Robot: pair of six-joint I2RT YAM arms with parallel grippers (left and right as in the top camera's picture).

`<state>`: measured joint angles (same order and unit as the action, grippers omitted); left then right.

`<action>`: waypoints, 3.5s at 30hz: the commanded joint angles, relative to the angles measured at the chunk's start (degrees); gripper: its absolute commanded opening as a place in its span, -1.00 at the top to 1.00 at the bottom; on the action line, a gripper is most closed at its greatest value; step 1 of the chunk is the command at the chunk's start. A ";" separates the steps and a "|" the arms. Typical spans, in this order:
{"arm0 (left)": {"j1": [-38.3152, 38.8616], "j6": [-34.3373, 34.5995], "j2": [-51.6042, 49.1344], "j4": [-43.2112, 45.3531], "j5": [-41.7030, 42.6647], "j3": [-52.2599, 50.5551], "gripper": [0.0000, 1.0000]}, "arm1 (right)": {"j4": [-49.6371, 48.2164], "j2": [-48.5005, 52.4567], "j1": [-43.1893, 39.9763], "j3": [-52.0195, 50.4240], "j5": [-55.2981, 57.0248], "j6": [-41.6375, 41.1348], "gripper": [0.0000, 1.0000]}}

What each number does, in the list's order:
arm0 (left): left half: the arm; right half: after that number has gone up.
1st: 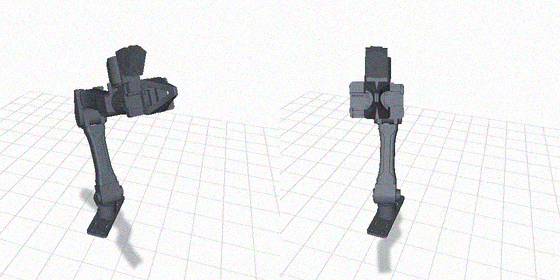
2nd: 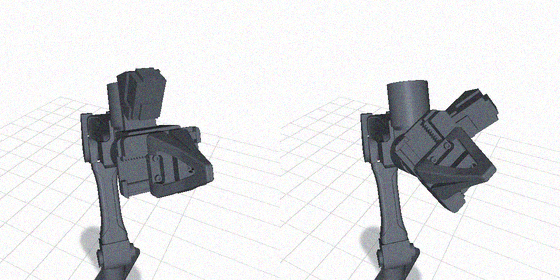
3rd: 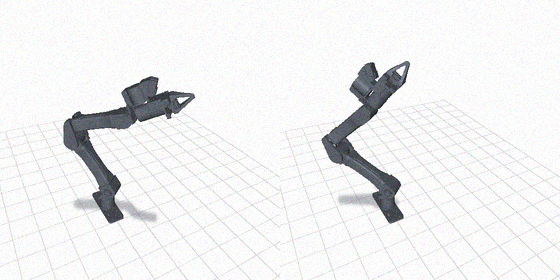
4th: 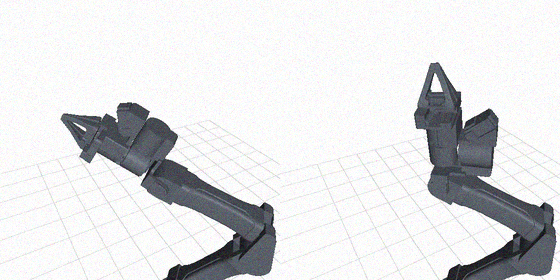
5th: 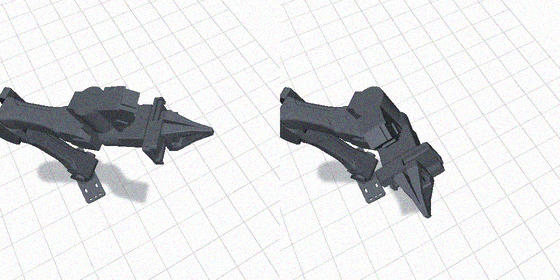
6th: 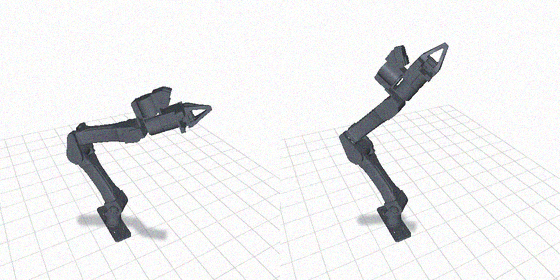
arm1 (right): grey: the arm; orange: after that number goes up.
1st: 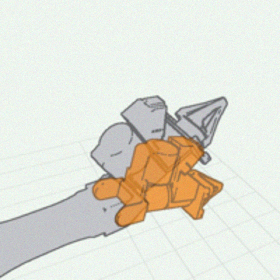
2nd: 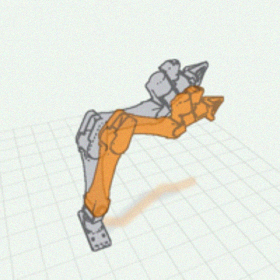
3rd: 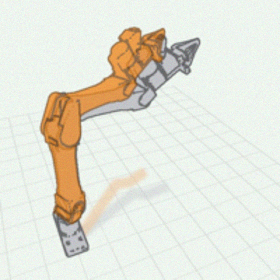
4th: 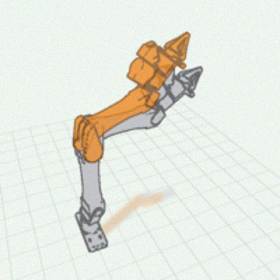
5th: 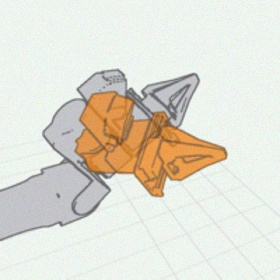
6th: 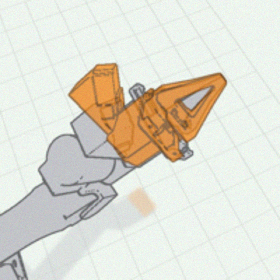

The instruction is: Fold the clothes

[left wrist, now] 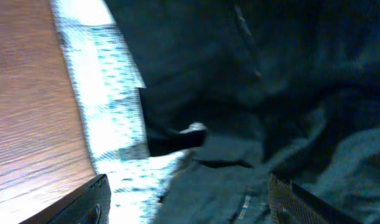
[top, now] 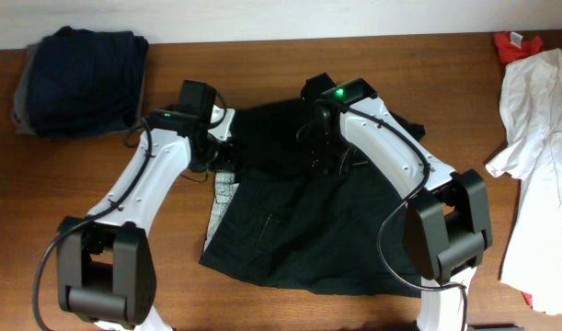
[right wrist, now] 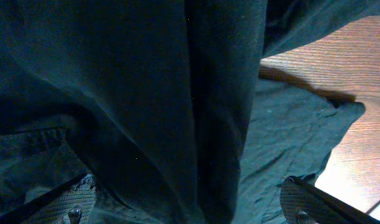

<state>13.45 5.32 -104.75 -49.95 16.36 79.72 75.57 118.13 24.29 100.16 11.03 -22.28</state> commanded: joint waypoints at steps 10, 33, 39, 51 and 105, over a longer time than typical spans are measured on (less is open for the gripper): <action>4.76 0.26 -7.98 1.88 -0.94 -0.94 -0.33 | -0.13 -0.33 -0.39 -0.42 -6.12 -0.76 -0.97; -17.46 11.58 -7.89 -6.86 -12.96 -0.81 -0.99 | -4.15 -3.56 -9.75 -0.17 -3.76 -0.46 -0.97; -17.27 11.58 -7.89 -7.67 -11.50 -0.83 -0.99 | -12.68 -3.54 -14.62 -0.20 -1.36 5.81 -0.97; -17.27 11.58 -7.91 -6.73 -11.69 -0.83 -0.99 | -19.78 1.09 -23.89 -0.26 -14.01 27.19 -1.00; -11.74 7.52 15.63 -18.99 -11.47 -0.02 -0.99 | 16.13 -19.37 -22.01 10.97 1.14 -10.93 -0.96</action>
<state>1.80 9.85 -89.34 -65.41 8.86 79.81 87.09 105.32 0.23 111.50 12.56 -27.05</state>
